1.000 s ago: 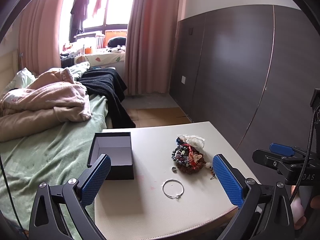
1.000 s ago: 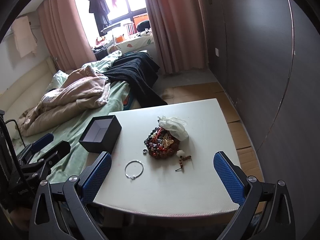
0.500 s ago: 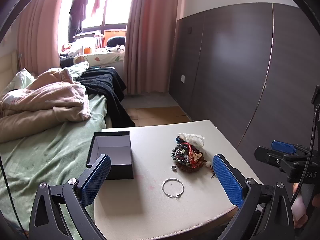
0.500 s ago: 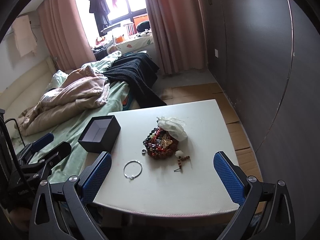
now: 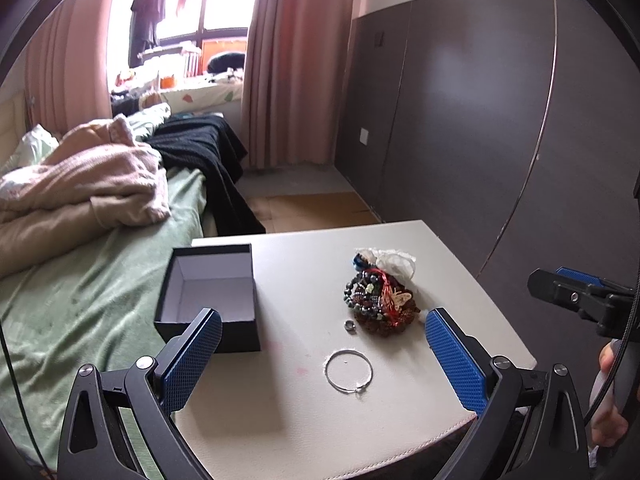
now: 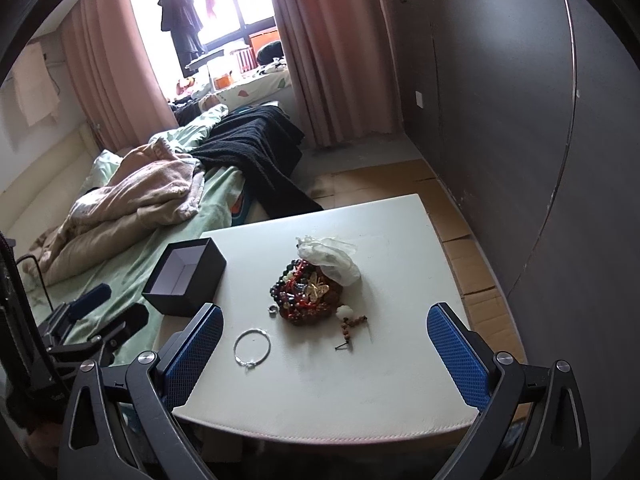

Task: Organize jewelry
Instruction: 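Grasp the silver bangle with the left tool while the right tool grasps the red string bracelet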

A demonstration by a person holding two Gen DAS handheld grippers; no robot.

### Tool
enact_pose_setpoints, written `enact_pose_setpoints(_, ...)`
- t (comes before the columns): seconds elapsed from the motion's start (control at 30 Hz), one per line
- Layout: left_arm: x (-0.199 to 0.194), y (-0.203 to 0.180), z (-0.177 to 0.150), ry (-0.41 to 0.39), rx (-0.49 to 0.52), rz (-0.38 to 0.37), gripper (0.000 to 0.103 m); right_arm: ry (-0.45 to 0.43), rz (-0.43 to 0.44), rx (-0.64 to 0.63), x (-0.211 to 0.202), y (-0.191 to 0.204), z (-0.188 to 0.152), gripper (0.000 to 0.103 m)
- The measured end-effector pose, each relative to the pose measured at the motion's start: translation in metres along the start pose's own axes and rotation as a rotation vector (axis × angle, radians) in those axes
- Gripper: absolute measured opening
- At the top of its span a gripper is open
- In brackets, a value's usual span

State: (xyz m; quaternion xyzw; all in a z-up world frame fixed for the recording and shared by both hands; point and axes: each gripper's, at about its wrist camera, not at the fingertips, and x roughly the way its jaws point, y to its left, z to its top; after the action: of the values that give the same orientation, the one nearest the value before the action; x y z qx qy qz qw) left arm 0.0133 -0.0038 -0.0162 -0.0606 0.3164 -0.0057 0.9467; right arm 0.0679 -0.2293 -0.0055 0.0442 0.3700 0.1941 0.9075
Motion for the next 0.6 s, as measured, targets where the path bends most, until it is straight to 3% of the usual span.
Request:
enact_pose_setpoints(0.27, 0.044, -0.003, -0.011, 0.144, -0.016, -0.057, 0.086, 0.036, -0.034, 0.034, 0.015, -0.014, 0.004, 0.103)
enact_pose_setpoints(0.6, 0.093, -0.026, -0.036, 0.321, 0.037, -0.064, 0.08, 0.146, -0.056, 0.087, 0.041, -0.044, 0.001, 0.103)
